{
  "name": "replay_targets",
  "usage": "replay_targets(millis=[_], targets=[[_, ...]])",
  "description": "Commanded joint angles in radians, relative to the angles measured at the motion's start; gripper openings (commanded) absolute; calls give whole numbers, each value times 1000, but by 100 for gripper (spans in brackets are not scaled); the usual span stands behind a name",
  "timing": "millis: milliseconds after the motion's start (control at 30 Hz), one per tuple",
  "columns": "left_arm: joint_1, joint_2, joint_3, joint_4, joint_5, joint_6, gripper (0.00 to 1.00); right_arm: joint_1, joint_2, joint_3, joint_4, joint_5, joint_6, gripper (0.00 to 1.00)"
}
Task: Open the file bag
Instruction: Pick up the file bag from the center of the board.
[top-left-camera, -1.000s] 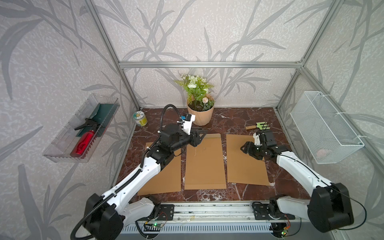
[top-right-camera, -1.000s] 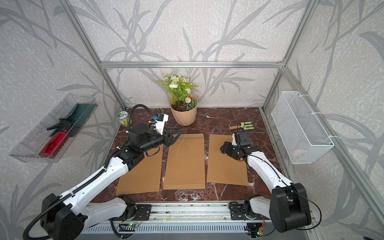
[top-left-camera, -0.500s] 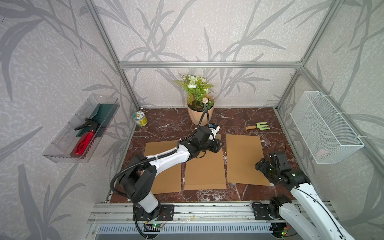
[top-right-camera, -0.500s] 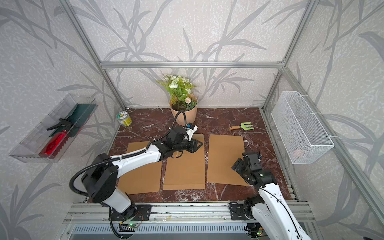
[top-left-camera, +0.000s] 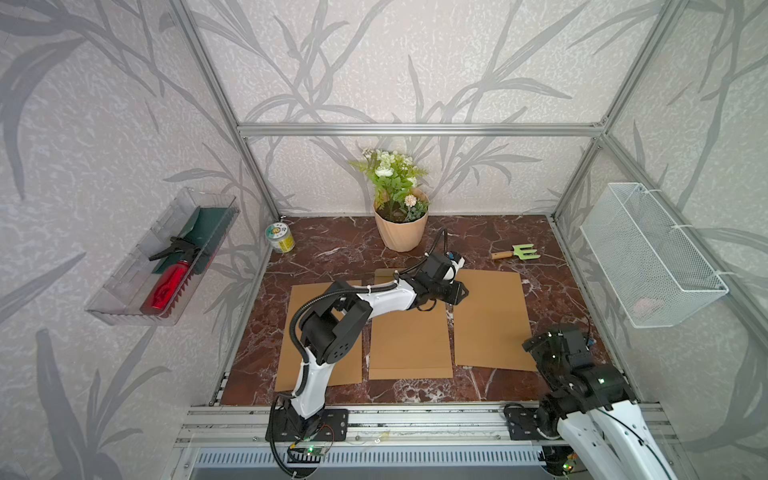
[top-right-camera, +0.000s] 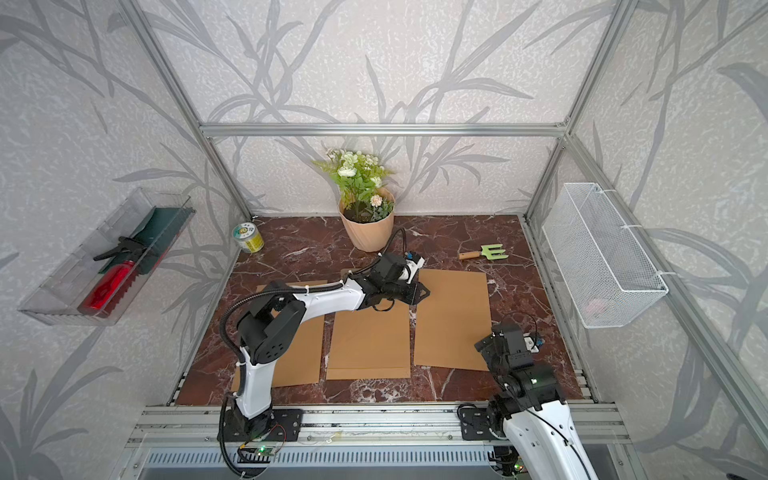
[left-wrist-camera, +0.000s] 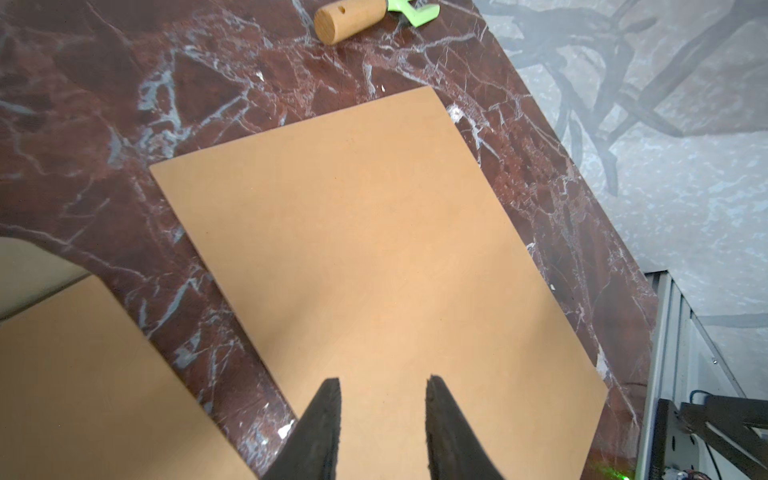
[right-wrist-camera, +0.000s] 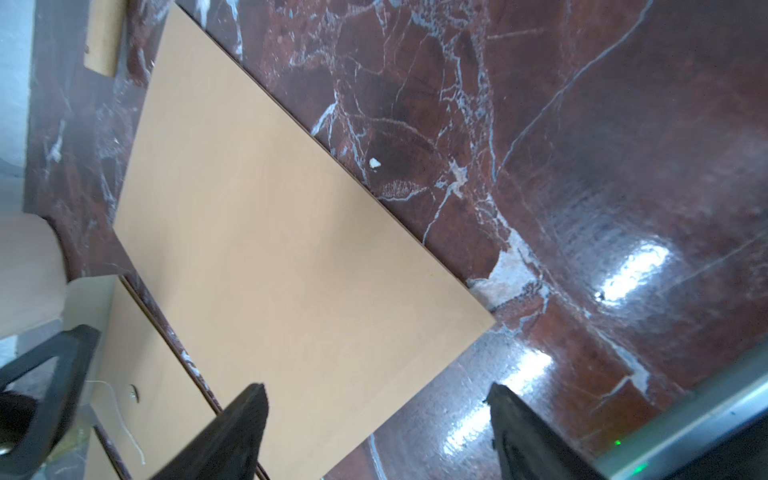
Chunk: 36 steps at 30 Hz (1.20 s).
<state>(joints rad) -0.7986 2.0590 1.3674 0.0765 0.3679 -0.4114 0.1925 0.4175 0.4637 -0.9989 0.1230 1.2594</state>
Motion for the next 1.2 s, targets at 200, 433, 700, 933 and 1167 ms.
replay_targets(millis=[200,433,700,933,1167], targets=[[-7,102,85,-51,14,17,31,-4,-17,-50,-198,-40,135,84],[-7,149,122,-85,9,21,30,-4,87,-15,-192,-49,122,84],[2,189,143,-106,14,16,26,-4,249,18,-121,-76,75,84],[11,207,147,-109,22,11,24,-4,265,2,-108,-103,81,84],[14,205,141,-118,10,7,22,-4,288,-60,-13,-142,99,83]])
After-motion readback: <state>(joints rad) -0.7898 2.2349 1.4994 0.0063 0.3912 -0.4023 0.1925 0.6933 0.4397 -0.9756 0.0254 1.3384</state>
